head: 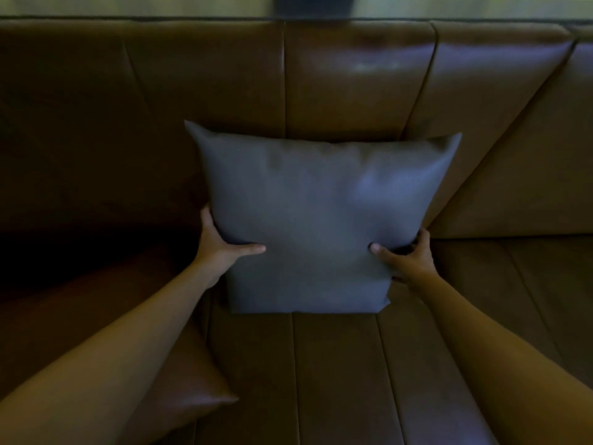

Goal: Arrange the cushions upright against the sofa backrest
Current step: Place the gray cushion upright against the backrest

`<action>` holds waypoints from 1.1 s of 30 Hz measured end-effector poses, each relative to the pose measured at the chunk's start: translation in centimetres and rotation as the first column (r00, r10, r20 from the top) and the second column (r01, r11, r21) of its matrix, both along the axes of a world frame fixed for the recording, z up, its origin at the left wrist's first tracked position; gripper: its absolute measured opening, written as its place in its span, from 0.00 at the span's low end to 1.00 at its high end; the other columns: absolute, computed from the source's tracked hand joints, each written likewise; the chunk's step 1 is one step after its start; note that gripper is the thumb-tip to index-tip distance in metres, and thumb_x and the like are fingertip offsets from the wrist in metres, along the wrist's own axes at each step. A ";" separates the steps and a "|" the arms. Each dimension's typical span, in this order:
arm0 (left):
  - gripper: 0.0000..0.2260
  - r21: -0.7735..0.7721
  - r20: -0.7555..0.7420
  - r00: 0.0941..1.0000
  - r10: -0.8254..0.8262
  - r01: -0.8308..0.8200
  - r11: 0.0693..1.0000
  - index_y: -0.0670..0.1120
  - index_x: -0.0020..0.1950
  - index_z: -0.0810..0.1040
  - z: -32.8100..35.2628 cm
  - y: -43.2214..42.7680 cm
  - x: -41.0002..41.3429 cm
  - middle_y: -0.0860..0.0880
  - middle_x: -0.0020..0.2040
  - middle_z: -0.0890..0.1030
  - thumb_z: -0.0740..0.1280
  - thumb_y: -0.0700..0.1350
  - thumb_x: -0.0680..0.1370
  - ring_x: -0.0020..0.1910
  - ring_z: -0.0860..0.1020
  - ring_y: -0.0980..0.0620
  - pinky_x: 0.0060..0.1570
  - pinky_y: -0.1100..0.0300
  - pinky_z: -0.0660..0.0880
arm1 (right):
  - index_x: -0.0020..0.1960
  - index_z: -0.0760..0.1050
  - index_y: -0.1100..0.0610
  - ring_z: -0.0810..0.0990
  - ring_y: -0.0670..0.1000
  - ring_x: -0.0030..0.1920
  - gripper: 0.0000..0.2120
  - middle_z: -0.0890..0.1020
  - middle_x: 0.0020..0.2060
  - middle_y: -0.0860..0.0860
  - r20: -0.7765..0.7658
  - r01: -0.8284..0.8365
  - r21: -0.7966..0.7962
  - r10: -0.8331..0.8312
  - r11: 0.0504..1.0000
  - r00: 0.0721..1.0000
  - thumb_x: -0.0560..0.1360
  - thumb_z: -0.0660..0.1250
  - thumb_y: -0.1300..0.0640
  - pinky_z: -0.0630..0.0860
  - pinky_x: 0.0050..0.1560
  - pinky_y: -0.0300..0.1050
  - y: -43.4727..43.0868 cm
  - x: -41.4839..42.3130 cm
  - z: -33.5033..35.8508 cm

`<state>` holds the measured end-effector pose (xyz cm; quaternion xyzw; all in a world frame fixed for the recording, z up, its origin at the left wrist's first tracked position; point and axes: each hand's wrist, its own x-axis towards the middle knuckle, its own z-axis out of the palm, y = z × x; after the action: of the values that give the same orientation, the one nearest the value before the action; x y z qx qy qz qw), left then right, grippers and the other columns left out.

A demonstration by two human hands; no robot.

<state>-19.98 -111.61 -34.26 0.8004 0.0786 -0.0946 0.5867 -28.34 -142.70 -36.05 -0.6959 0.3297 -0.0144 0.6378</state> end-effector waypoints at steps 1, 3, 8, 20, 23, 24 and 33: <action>0.55 0.001 0.006 1.000 0.001 -0.001 1.000 0.50 0.78 0.51 -0.1 -0.1 0.0 0.48 0.76 0.62 0.81 0.36 0.60 0.75 0.60 0.46 0.71 0.47 0.61 | 0.76 0.54 0.50 0.67 0.61 0.72 0.47 0.67 0.73 0.56 0.005 0.001 -0.007 -0.001 1.000 1.000 0.66 0.78 0.59 0.73 0.62 0.69 0.0 0.1 -0.1; 0.54 -0.003 0.018 1.000 0.005 -0.005 1.000 0.50 0.78 0.51 -0.1 -0.2 -0.2 0.48 0.75 0.63 0.81 0.35 0.60 0.75 0.61 0.46 0.70 0.48 0.62 | 0.76 0.55 0.51 0.68 0.62 0.72 0.46 0.67 0.73 0.56 0.001 -0.003 -0.019 0.003 1.000 1.000 0.67 0.78 0.59 0.74 0.62 0.68 -0.1 0.3 0.0; 0.54 0.002 0.027 0.999 0.040 -0.040 0.999 0.51 0.77 0.52 0.2 -0.6 -0.8 0.48 0.75 0.63 0.81 0.36 0.60 0.75 0.61 0.45 0.71 0.46 0.62 | 0.74 0.61 0.52 0.71 0.61 0.69 0.42 0.71 0.70 0.55 0.033 0.001 -0.039 0.000 0.999 0.999 0.66 0.78 0.60 0.75 0.61 0.66 -0.5 0.1 0.2; 0.56 0.020 -0.078 0.997 -0.012 0.014 1.000 0.51 0.77 0.44 -0.5 -0.4 -0.9 0.47 0.77 0.59 0.80 0.37 0.63 0.76 0.59 0.44 0.71 0.45 0.61 | 0.77 0.58 0.56 0.69 0.61 0.71 0.43 0.69 0.72 0.57 -0.007 -0.052 -0.162 0.051 0.985 0.999 0.68 0.77 0.58 0.71 0.68 0.60 -0.7 0.6 0.9; 0.58 0.021 -0.127 0.992 -0.015 0.018 1.000 0.54 0.78 0.42 -0.3 -0.2 -1.4 0.47 0.79 0.54 0.81 0.41 0.63 0.77 0.56 0.43 0.72 0.44 0.59 | 0.77 0.56 0.52 0.68 0.57 0.72 0.46 0.68 0.73 0.55 0.123 0.043 -0.252 -0.013 0.967 0.992 0.67 0.78 0.60 0.70 0.68 0.54 0.8 -0.2 2.1; 0.58 0.017 -0.140 0.990 -0.004 0.006 1.000 0.55 0.78 0.42 -0.1 0.0 -1.7 0.47 0.79 0.53 0.81 0.43 0.63 0.77 0.55 0.42 0.71 0.43 0.59 | 0.77 0.58 0.50 0.68 0.56 0.71 0.45 0.68 0.73 0.55 0.189 0.094 -0.325 -0.033 0.941 0.981 0.67 0.78 0.60 0.69 0.67 0.51 1.8 -0.6 2.4; 0.45 -0.058 -0.126 0.976 0.179 -0.188 0.980 0.61 0.77 0.47 2.8 8.6 -2.0 0.45 0.77 0.56 0.74 0.54 0.71 0.74 0.62 0.41 0.66 0.46 0.66 | 0.63 0.72 0.61 0.77 0.59 0.56 0.23 0.76 0.56 0.61 0.339 0.031 -0.738 0.331 0.674 0.881 0.71 0.74 0.58 0.76 0.58 0.52 15.4 1.9 5.3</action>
<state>-22.02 -102.97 -31.48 0.7617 0.1840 -0.0906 0.6146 -26.45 -127.32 -30.79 -0.8927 0.0814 -0.2483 0.3671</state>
